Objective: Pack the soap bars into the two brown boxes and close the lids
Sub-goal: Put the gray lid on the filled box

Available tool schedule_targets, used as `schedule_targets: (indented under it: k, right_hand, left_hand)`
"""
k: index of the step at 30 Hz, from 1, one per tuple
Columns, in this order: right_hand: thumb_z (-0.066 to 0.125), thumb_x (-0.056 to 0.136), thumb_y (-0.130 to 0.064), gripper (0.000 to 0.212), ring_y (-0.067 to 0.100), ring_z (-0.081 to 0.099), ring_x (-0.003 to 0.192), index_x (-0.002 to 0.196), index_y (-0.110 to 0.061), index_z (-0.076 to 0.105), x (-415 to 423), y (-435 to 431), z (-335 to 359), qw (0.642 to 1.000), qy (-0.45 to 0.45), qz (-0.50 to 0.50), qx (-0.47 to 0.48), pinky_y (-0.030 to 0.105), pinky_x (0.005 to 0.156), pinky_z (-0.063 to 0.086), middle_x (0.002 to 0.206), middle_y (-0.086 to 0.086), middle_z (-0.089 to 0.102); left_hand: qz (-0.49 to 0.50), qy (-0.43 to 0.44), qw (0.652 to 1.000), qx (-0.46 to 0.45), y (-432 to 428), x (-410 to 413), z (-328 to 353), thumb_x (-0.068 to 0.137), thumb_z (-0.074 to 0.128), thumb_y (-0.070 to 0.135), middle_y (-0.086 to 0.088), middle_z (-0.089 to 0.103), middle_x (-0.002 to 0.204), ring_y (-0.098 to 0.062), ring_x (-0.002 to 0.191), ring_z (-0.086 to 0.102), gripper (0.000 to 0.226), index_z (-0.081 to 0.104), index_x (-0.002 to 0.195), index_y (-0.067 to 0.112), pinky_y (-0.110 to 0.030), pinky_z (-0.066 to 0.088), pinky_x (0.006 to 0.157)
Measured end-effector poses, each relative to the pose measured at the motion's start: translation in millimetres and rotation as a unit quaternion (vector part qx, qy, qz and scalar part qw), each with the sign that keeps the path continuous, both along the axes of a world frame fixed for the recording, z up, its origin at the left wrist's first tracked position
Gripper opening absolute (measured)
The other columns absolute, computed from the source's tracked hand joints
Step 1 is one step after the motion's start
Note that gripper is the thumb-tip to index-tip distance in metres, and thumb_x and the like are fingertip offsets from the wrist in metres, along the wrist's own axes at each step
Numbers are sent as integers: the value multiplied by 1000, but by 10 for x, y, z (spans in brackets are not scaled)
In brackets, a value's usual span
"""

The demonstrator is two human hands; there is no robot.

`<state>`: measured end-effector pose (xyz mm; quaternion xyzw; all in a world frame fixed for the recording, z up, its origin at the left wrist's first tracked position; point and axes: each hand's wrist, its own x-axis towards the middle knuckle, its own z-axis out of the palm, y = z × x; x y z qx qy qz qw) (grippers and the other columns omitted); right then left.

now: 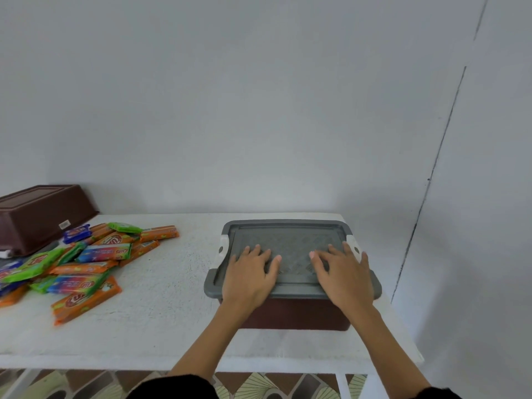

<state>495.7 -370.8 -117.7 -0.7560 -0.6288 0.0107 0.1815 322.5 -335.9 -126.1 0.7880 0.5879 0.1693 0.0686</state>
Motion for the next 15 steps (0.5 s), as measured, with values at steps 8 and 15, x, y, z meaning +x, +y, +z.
schedule_targets:
  k: [8,15]
  right_hand:
    - [35,98,-35,44,23,54,120,88,-14,72,-6,173,34,989,64,-31,126,43,117,18,103,10,71]
    - [37,96,-38,42,13,48,70,74,-18,67,95,709,-10,988,64,-32,138,47,107,34,66,-1,57]
  left_hand:
    - [15,-41,996,76,176,27,25,95,25,49,8,51,80,-19,100,57,51,68,99,22,-46,44,93]
    - [32,-51,995,75,625,117,38,93,23,49,-2,64,101,-20,105,57,53,68,101,21,-45,45,93]
